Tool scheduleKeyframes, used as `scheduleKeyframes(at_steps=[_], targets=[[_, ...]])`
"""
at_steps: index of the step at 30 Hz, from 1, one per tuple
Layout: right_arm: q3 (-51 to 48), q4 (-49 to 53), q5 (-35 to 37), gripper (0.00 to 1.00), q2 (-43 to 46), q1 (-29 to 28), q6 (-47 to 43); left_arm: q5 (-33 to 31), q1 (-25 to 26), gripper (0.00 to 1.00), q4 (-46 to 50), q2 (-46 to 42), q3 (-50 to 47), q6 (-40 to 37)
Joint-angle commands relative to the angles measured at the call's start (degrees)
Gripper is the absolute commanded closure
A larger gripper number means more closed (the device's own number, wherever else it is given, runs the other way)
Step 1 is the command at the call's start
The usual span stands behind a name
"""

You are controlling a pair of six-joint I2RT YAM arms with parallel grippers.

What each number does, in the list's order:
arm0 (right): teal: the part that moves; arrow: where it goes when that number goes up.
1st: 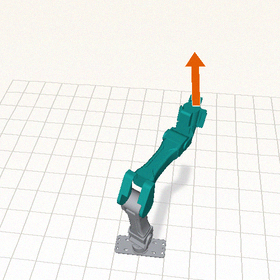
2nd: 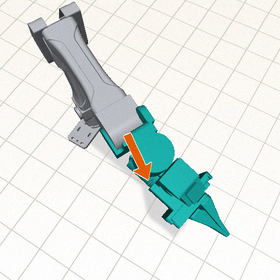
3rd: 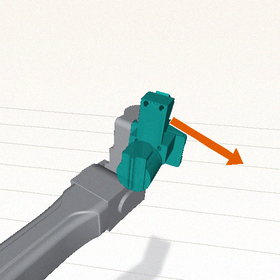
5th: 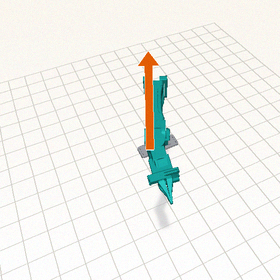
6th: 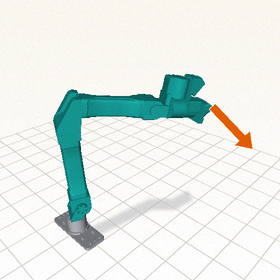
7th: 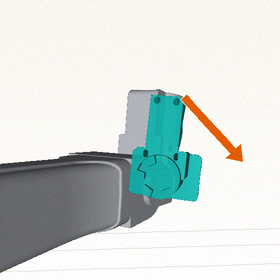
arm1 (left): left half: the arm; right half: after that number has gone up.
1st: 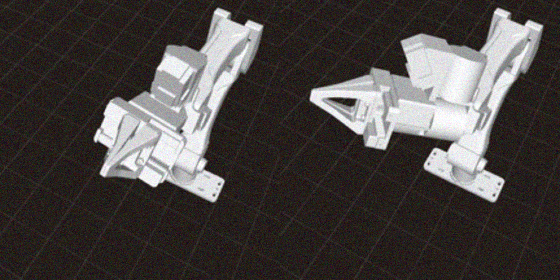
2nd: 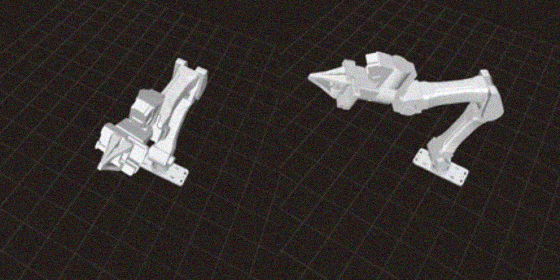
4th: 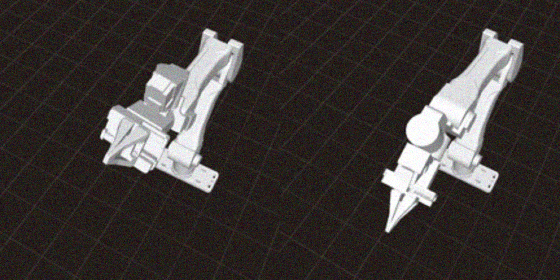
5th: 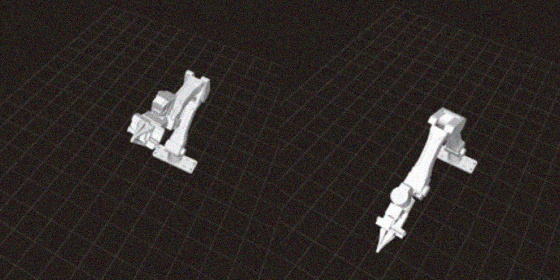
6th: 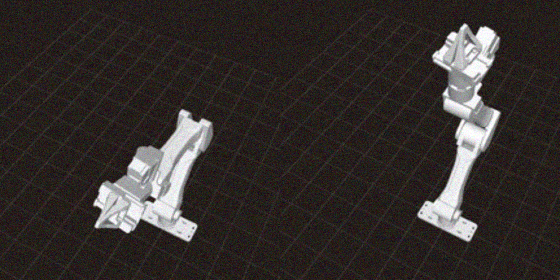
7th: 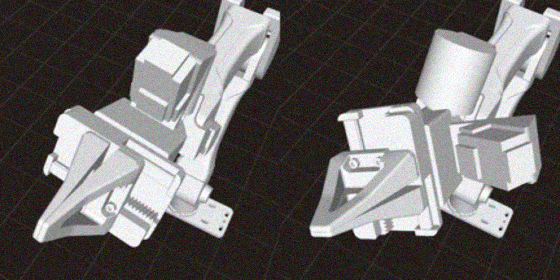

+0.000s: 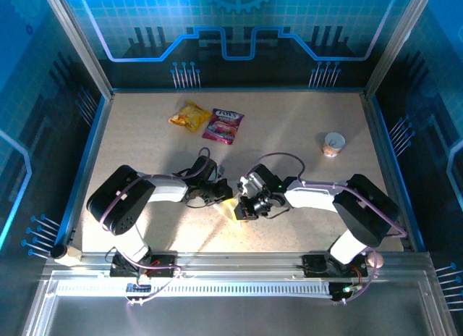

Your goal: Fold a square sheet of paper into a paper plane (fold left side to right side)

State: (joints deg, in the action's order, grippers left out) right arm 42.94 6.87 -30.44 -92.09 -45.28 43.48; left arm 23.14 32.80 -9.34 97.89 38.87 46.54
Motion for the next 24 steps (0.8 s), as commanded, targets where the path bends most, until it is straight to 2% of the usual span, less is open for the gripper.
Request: scheduleKeyframes(at_steps=[1,17,24], targets=[[2.38,-0.01,0.57,1.00,-3.18,1.35,-0.58,-3.27,0.61,1.00,6.04,1.34,-0.23,-0.60],[2.10,5.08,6.89,1.00,-11.08,1.10,-2.34,-3.58,0.45,0.98,5.93,0.29,-0.01,-1.05],[0.11,8.56,10.76,1.00,-13.22,-0.04,-2.83,-3.20,-1.60,0.97,1.44,0.82,-1.25,-2.15]])
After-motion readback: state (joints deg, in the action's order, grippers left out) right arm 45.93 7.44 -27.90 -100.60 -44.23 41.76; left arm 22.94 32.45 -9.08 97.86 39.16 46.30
